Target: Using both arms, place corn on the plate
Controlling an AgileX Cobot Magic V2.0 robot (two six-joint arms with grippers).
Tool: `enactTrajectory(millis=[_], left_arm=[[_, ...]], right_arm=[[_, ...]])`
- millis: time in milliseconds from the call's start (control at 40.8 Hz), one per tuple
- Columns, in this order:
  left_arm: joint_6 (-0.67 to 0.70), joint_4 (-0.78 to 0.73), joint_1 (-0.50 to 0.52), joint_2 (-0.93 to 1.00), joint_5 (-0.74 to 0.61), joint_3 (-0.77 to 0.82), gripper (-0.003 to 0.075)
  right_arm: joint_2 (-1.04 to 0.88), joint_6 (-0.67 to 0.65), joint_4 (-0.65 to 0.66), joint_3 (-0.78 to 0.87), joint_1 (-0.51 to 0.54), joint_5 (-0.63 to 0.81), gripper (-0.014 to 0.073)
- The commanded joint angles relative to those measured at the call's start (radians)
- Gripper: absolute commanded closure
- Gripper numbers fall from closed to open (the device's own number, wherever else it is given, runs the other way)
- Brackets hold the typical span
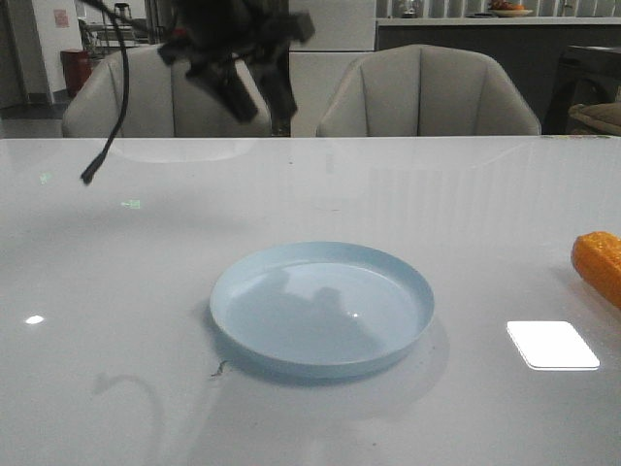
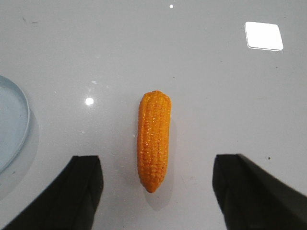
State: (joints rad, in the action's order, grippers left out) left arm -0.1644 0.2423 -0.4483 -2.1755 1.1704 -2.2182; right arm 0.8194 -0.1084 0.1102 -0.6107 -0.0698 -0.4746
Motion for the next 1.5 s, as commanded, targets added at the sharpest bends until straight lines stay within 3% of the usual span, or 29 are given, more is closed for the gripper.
enactTrajectory(millis=[0, 172, 466, 809, 981, 1299, 1471], left_arm=[[0.002, -0.011, 0.015, 0.106, 0.026, -0.155, 0.0374], [0.002, -0.15, 0.038, 0.174, 0.019, -0.267, 0.0378], [0.002, -0.279, 0.124, 0.327, -0.003, -0.271, 0.0395], [-0.027, -0.279, 0.174, 0.403, -0.036, -0.142, 0.0395], [-0.028, -0.272, 0.174, 0.558, -0.238, 0.13, 0.0395], [0.03, -0.283, 0.268, 1.025, -0.658, 0.924, 0.0395], [0.058, -0.281, 0.332, 1.229, -0.778, 1.21, 0.0395]], right_arm=[[0.002, 0.008, 0.011, -0.037, 0.005, 0.057, 0.0011], [0.026, -0.001, -0.006, -0.038, 0.005, -0.005, 0.0011], [0.173, -0.037, -0.013, -0.089, 0.005, -0.009, 0.0011], [0.469, -0.037, -0.011, -0.37, 0.005, -0.14, 0.0011], [0.587, -0.036, -0.011, -0.466, 0.005, -0.192, 0.0011], [0.695, -0.036, -0.009, -0.48, 0.005, -0.196, 0.0011], [0.739, -0.036, 0.03, -0.48, 0.005, -0.231, 0.0011]])
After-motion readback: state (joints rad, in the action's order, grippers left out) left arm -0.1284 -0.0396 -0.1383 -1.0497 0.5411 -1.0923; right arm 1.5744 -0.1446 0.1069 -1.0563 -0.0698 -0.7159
